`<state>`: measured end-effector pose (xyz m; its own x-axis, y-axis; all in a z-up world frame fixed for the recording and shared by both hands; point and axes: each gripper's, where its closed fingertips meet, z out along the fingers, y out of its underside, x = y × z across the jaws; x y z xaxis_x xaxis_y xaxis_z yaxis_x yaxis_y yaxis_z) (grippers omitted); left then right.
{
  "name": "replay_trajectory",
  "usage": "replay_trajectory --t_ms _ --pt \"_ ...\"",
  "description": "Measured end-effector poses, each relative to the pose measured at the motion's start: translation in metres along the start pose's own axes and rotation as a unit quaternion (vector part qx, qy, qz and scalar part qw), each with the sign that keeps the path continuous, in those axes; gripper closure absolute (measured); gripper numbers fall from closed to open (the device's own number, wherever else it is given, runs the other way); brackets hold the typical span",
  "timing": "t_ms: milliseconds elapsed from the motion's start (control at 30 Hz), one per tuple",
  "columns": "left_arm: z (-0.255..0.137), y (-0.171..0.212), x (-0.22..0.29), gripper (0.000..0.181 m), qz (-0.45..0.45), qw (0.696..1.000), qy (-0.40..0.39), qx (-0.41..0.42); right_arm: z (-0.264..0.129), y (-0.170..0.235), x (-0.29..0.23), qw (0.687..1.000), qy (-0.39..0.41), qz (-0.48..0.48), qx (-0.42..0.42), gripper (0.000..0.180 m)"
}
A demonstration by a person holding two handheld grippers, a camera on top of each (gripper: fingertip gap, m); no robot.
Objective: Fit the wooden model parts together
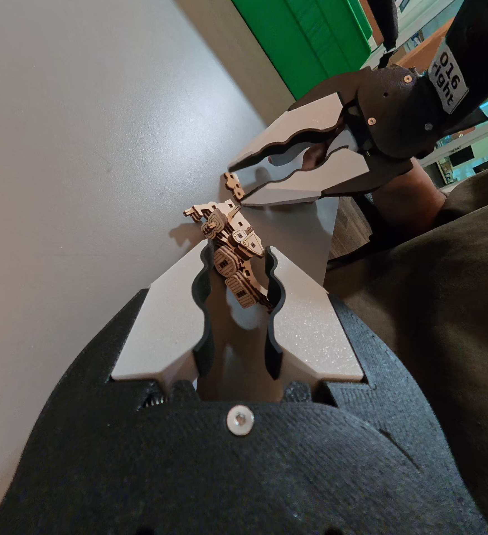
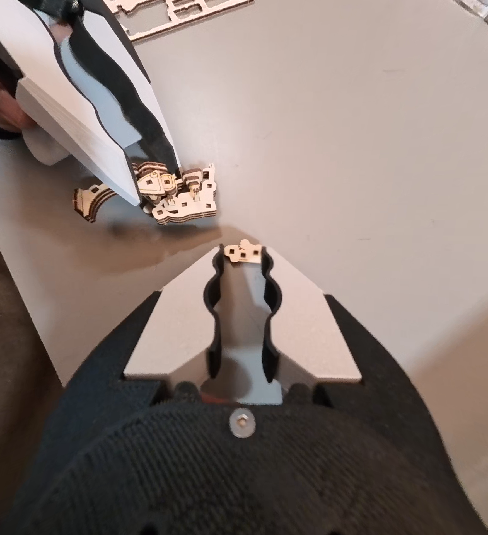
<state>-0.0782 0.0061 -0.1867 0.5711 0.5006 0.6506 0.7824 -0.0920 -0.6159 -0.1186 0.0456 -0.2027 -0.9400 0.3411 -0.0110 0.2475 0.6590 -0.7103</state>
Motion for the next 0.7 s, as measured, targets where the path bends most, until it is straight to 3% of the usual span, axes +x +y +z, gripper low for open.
replay_trajectory --t_ms 467,700 --pt "0.001 0.0 0.001 0.147 0.001 1.0 0.001 -0.002 -0.016 -0.043 -0.037 0.992 -0.064 -0.031 0.102 0.156" --pt "0.001 0.001 0.001 0.148 0.004 1.0 0.0 -0.004 -0.003 -0.034 -0.042 0.991 -0.044 -0.106 0.071 0.156"
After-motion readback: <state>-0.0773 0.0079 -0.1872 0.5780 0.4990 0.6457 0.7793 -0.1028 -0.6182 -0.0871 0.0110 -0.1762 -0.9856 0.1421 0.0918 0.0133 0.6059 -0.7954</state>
